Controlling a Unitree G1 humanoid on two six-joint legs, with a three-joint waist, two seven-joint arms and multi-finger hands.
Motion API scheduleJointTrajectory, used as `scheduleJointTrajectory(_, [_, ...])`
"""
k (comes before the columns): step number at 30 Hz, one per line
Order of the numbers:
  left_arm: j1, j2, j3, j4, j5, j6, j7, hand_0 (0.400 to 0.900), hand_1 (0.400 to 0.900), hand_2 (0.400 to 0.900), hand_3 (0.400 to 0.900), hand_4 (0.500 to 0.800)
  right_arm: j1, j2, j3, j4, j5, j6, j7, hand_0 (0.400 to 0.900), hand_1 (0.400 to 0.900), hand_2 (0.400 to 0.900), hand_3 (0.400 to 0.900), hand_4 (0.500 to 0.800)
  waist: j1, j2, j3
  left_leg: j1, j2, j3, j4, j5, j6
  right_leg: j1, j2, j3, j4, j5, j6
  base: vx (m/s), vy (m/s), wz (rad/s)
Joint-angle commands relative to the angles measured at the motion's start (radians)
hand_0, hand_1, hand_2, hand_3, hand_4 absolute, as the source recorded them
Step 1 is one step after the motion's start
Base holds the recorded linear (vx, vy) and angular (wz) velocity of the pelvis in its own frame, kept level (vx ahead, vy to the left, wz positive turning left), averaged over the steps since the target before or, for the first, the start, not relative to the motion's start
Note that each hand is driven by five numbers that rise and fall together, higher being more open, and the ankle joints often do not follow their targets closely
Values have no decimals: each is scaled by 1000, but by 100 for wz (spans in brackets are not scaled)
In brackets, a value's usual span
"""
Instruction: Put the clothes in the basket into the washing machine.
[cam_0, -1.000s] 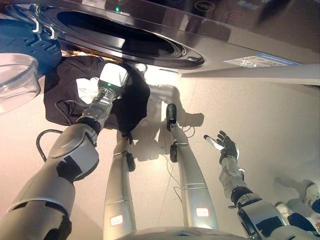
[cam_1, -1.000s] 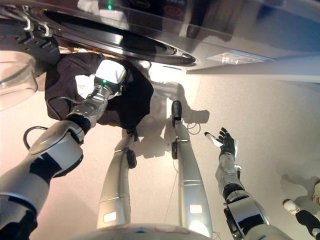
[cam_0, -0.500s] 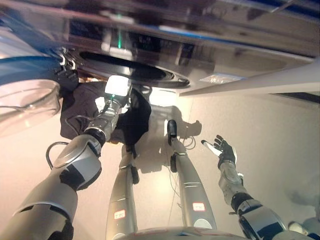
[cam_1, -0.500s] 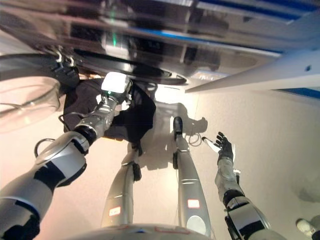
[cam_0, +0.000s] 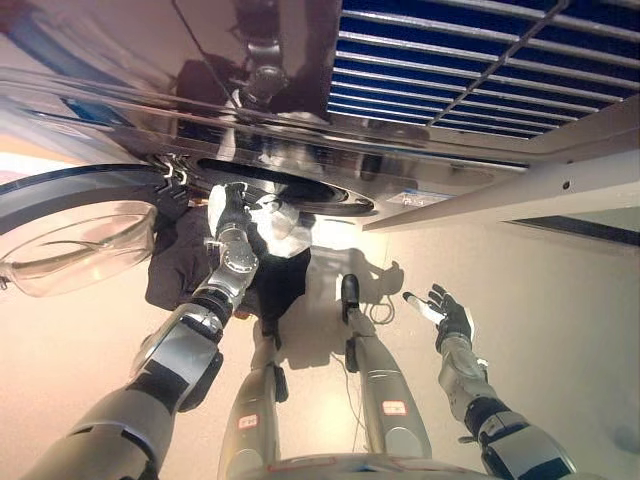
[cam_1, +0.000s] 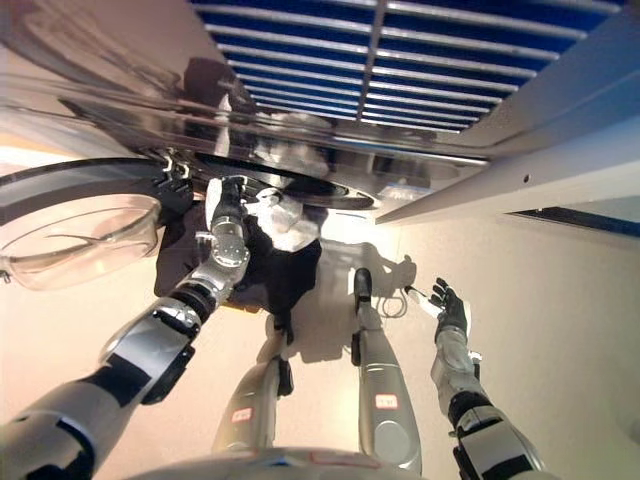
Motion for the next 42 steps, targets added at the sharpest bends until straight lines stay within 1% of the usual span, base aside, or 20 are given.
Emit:
scheduleJointTrajectory(1, [-106,-2,120,-27,-256,-147,-44,400,400,400,400,500,-26,-36,-19,27,72,-6,-19,900,900,900,900,800,-13,-5,13,-12,-68,-32,35,-20,19,134,50,-22,-94,33,40,0,0,0])
scheduleJointTrajectory(2, [-121,-8,135,-21,-289,-153,-49,400,400,400,400,500,-47,-30,-16,42,80,-4,-24,900,900,900,900,800,-11,-6,11,-6,-68,-31,31,-21,18,140,51,-23,-96,32,39,0,0,0])
scheduleJointTrajectory(3, [-142,-23,159,-9,-376,-156,-75,400,400,400,400,500,-75,-28,-10,63,87,1,-27,900,900,900,900,800,-9,-8,9,-3,-68,-31,28,-20,18,143,53,-25,-99,32,38,0,0,0])
scheduleJointTrajectory(4, [-161,-34,188,11,-438,-155,-82,400,400,400,400,500,-105,-29,-9,86,101,6,-31,900,900,900,900,800,-8,-8,6,-1,-67,-33,26,-20,18,147,54,-26,-102,30,38,0,0,0])
scheduleJointTrajectory(6, [-211,-56,226,37,-527,-159,-96,400,400,400,400,500,-170,-23,0,125,120,12,-46,900,900,900,900,800,-6,-7,-1,3,-66,-34,19,-18,17,151,57,-27,-106,29,36,0,0,0])
scheduleJointTrajectory(8, [-271,-82,238,55,-558,-162,-81,400,400,400,400,500,-243,-13,18,158,138,20,-68,900,900,900,900,800,-2,-7,-7,5,-64,-36,13,-14,16,150,60,-25,-107,28,34,15,-4,-1])
scheduleJointTrajectory(12, [-369,-112,306,88,-694,-170,-82,400,400,400,400,500,-390,16,34,230,179,41,-108,900,900,900,900,800,4,-9,-22,0,-58,-37,-1,-10,15,141,67,-26,-112,27,33,39,0,-4])
scheduleJointTrajectory(16, [-439,-134,337,106,-731,-175,-68,400,400,400,400,500,-484,42,37,279,198,55,-136,900,900,900,900,800,4,-18,-36,-5,-51,-37,-13,-4,13,129,73,-21,-113,27,30,28,-8,-9])
scheduleJointTrajectory(19, [-478,-145,352,115,-733,-185,-46,400,400,400,400,500,-516,65,46,294,201,45,-156,900,900,900,900,800,0,-28,-46,-12,-47,-38,-21,-1,12,116,80,-17,-113,27,27,21,-13,-13])
scheduleJointTrajectory(22, [-502,-140,363,112,-736,-193,-43,400,400,400,400,500,-530,80,47,295,203,43,-164,900,900,900,900,800,-4,-39,-53,-21,-41,-34,-36,8,9,102,86,-13,-119,33,27,12,-8,-18])
scheduleJointTrajectory(23, [-502,-137,362,103,-738,-195,-49,522,522,522,522,573,-529,80,47,294,203,43,-161,900,900,900,900,800,-7,-44,-55,-22,-38,-33,-38,9,8,97,88,-13,-119,34,27,28,-21,-15])
scheduleJointTrajectory(24, [-496,-133,358,102,-735,-191,-59,900,900,900,900,800,-522,80,48,292,201,41,-158,900,900,900,900,800,-9,-48,-59,-23,-35,-32,-41,10,7,95,90,-12,-120,35,27,28,-20,-15])
scheduleJointTrajectory(26, [-477,-135,361,95,-757,-183,-101,900,900,900,900,800,-493,71,46,295,190,48,-134,900,900,900,900,800,-17,-51,-65,-22,-32,-32,-44,12,6,93,93,-8,-123,35,27,34,-14,-10])
scheduleJointTrajectory(33, [-431,-140,361,98,-763,-183,-134,900,900,900,900,800,-434,48,35,306,184,48,-94,900,900,900,900,800,-15,-33,-84,-12,-36,-45,-54,13,4,95,92,-9,-123,28,24,10,-1,2])
scheduleJointTrajectory(36, [-392,-136,355,97,-738,-182,-142,900,900,900,900,800,-403,39,29,302,176,41,-87,900,900,900,900,800,-13,-27,-87,0,-36,-51,-59,16,2,106,91,-14,-123,25,23,-3,-10,9])
scheduleJointTrajectory(37, [-374,-136,348,98,-708,-184,-132,900,900,900,900,800,-382,40,26,298,171,37,-84,900,900,900,900,800,-11,-26,-88,9,-36,-54,-64,18,1,113,91,-17,-121,23,23,-15,-31,18])
scheduleJointTrajectory(38, [-337,-132,328,104,-641,-180,-120,900,900,900,900,800,-348,36,24,286,163,30,-77,900,900,900,900,800,-7,-24,-88,24,-34,-58,-73,23,-1,125,90,-24,-120,21,22,-9,-29,16])
scheduleJointTrajectory(39, [-332,-134,327,100,-637,-179,-116,900,900,900,900,800,-344,37,23,284,162,29,-78,900,900,900,900,800,-7,-25,-87,30,-34,-58,-76,23,-2,130,90,-25,-121,20,22,-38,-31,18])
scheduleJointTrajectory(40, [-304,-125,305,99,-589,-173,-119,900,900,900,900,800,-321,34,20,274,158,21,-75,900,900,900,900,800,-6,-26,-86,36,-35,-60,-77,33,-3,137,87,-29,-121,26,22,-28,-25,17])
scheduleJointTrajectory(42, [-211,-112,270,83,-504,-174,-113,900,900,900,900,800,-275,28,1,259,155,16,-60,900,900,900,900,800,4,-24,-88,65,-37,-67,-86,39,-6,168,85,-39,-123,23,21,1,-38,26])
